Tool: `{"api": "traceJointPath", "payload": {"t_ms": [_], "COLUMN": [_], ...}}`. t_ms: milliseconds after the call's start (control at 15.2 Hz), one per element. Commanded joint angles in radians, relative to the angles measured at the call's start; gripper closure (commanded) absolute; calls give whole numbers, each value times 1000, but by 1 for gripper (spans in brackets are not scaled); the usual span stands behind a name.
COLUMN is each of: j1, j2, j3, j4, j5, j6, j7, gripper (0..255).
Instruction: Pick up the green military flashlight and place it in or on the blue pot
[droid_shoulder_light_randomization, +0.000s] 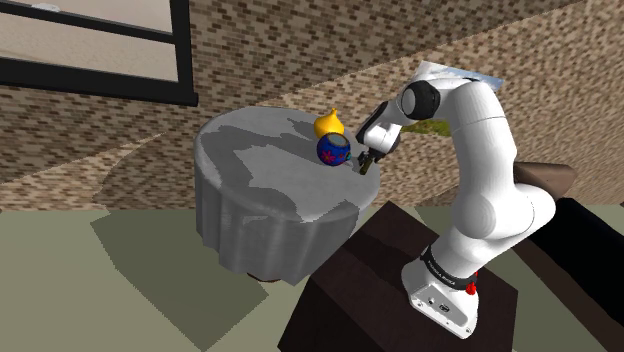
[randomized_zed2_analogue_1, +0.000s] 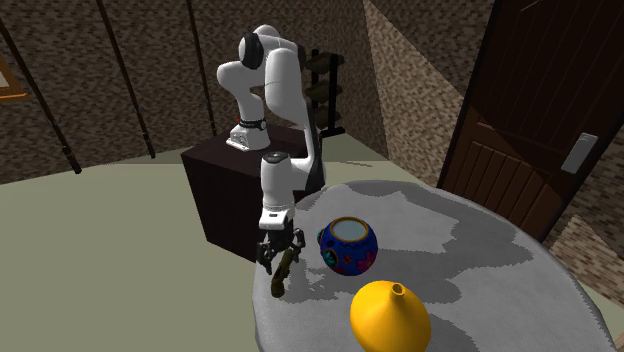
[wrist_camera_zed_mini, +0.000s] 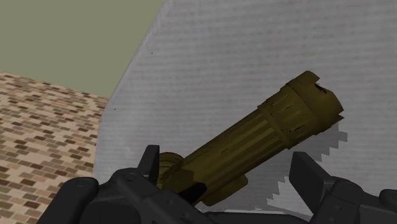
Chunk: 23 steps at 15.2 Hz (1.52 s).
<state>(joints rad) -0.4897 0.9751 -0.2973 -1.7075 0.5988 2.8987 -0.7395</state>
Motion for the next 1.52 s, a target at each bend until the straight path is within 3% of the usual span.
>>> {"api": "traceJointPath", "payload": {"t_ms": [0, 462, 528, 1122, 1452], "j1": [-8, -8, -8, -8, 14], "j2": [20, 20, 20, 20, -41], "j3": [6, 6, 6, 6, -21], "j4": [19, 19, 19, 19, -20], "j5": [1, 1, 1, 1, -9], "j6": [3, 3, 3, 3, -25], "j7": [-1, -1, -1, -1, 7], "gripper": [0, 0, 255, 255, 255]}}
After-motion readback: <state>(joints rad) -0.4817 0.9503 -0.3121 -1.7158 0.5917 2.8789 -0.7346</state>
